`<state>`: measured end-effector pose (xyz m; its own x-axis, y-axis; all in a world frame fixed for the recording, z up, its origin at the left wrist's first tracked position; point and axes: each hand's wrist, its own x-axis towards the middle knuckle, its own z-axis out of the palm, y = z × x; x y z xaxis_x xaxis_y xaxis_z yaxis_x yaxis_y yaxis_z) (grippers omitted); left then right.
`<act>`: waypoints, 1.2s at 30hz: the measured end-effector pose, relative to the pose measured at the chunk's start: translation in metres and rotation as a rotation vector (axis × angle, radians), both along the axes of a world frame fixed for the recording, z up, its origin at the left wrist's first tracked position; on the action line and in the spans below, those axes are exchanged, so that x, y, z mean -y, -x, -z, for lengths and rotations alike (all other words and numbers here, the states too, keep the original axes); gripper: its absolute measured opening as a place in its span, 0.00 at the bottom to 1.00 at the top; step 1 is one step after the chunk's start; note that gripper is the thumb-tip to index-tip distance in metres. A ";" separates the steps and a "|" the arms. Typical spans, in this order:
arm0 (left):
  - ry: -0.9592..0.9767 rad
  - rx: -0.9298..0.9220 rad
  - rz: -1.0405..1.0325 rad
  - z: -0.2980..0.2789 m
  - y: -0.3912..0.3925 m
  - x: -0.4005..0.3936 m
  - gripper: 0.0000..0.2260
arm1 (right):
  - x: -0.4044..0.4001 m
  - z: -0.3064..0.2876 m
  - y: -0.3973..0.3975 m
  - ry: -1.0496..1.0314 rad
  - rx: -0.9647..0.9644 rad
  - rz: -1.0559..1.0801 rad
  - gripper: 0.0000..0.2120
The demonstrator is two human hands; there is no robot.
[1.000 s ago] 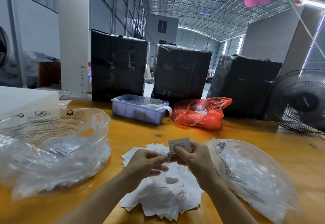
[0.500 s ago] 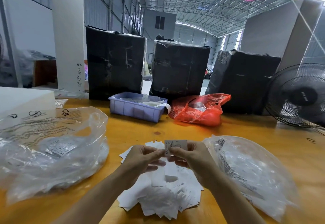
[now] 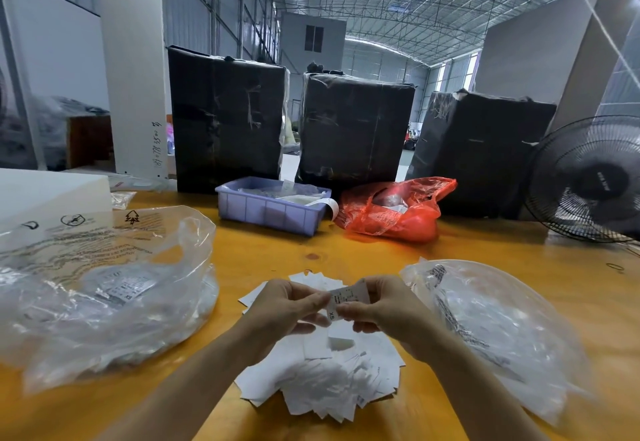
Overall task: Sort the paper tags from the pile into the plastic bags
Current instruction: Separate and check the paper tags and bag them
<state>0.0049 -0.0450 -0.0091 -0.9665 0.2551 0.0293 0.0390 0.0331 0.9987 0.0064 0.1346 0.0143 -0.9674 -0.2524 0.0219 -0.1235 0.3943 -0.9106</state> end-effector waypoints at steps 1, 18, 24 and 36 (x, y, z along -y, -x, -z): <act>-0.003 0.004 0.003 0.000 0.000 -0.001 0.07 | 0.001 0.000 0.000 -0.035 -0.013 -0.006 0.06; -0.363 0.259 -0.229 0.003 -0.004 -0.017 0.10 | 0.023 0.006 -0.007 -0.017 -0.295 0.119 0.13; -0.391 0.273 -0.207 0.005 -0.004 -0.017 0.12 | 0.029 0.008 -0.011 0.072 -0.348 0.100 0.09; -0.276 0.313 -0.126 0.000 -0.003 -0.008 0.20 | 0.021 0.012 -0.004 0.559 0.118 0.248 0.04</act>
